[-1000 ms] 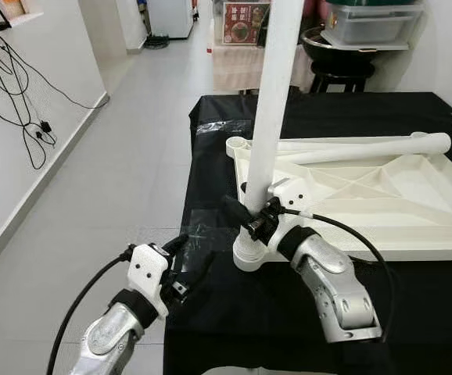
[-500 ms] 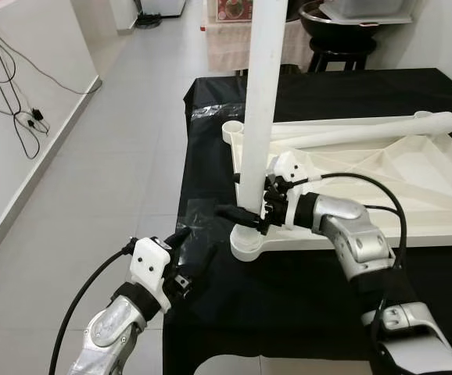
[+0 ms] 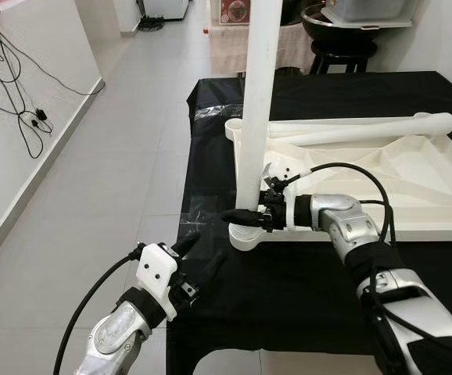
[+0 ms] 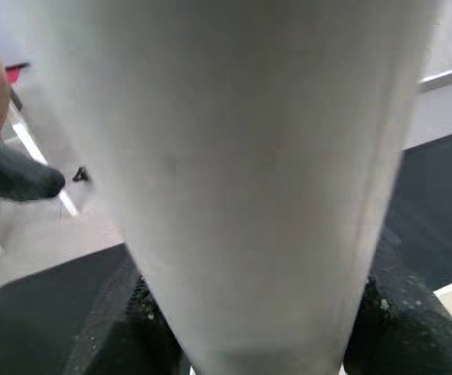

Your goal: Building children table

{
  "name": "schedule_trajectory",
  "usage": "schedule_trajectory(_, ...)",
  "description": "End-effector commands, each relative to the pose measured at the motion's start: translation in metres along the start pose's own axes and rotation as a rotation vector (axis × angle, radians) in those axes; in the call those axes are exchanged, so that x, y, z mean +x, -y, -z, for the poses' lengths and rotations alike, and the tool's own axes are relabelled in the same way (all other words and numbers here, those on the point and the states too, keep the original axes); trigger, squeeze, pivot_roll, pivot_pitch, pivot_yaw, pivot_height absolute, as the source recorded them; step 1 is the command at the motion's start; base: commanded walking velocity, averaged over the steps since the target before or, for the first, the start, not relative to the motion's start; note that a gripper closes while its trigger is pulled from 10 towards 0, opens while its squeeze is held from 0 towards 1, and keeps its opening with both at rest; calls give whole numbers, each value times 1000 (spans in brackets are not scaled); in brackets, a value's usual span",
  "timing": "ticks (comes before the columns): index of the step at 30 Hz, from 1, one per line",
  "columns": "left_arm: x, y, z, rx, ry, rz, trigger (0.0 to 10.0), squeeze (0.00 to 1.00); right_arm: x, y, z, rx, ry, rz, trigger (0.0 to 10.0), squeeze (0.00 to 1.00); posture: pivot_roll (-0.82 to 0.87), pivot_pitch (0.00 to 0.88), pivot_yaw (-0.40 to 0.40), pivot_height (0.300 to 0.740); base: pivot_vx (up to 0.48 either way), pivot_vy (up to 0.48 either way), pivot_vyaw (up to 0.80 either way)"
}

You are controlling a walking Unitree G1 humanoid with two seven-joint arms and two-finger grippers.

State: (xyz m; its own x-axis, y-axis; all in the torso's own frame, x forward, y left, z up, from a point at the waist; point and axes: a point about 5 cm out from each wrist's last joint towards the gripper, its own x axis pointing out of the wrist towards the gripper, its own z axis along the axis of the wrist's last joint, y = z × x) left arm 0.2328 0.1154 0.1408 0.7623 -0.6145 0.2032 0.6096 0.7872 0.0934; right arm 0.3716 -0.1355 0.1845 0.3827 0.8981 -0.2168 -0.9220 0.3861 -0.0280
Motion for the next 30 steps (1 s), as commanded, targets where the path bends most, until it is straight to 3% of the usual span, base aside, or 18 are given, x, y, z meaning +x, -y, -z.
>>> schedule_trajectory(1,-3,1,2,6,-26,16,10000,0,-10,7,-1,18,9,22,0,0,-55,152,-1,740,0,0,0)
schedule_trajectory(7,-3,1,2,-1,-25,20,10000,0,-19,10,0,4,18,52,0,0,-64,155,12,740,0,0,0)
schedule_trajectory(10,-5,-3,2,-12,-24,21,10000,0,-31,5,13,-21,72,340,0,0,-81,158,20,740,0,0,0)
schedule_trajectory(11,-5,-3,2,-12,-24,21,10000,0,-31,5,13,-21,72,340,0,0,-81,158,20,740,0,0,0)
schedule_trajectory(12,-6,-4,2,-14,-24,20,10000,0,-28,-3,19,30,117,480,0,0,-90,155,17,740,0,0,0)
schedule_trajectory(13,-6,-4,2,-14,-24,20,10000,0,-28,-3,19,30,117,480,0,0,-90,155,17,740,0,0,0)
schedule_trajectory(14,-6,-8,2,-20,-22,12,10000,0,-2,-46,45,201,181,702,0,0,-112,155,38,740,0,0,0)
schedule_trajectory(15,-6,-8,2,-20,-22,12,10000,0,-2,-46,45,201,181,702,0,0,-112,155,38,740,0,0,0)
schedule_trajectory(16,-6,-10,3,-22,-22,9,10000,0,7,-64,40,30,128,704,0,0,-108,147,44,740,0,0,0)
schedule_trajectory(17,-5,-12,4,-25,-27,8,10000,0,12,-64,33,-15,139,660,0,0,-135,120,54,740,0,0,0)
schedule_trajectory(19,-5,-12,4,-25,-27,8,10000,0,12,-64,33,-15,139,660,0,0,-135,120,54,740,0,0,0)
schedule_trajectory(22,-3,-13,5,-30,-28,9,10000,0,12,-56,40,91,144,640,0,0,-105,122,35,740,0,0,0)
schedule_trajectory(26,-2,-14,6,-22,-27,-3,10000,0,18,-55,41,53,102,605,0,0,-106,104,29,740,0,0,0)
schedule_trajectory(27,-2,-14,6,-18,-26,-15,10000,0,18,-55,38,73,117,601,10000,0,-97,98,31,740,0,0,0)
schedule_trajectory(29,-1,-14,6,-18,-25,-22,10000,0,17,-59,34,94,128,604,10000,0,-92,97,28,740,0,0,0)
schedule_trajectory(30,-1,-14,6,-18,-25,-23,10000,0,15,-60,30,99,142,612,10000,1000,-92,97,28,740,0,0,0)
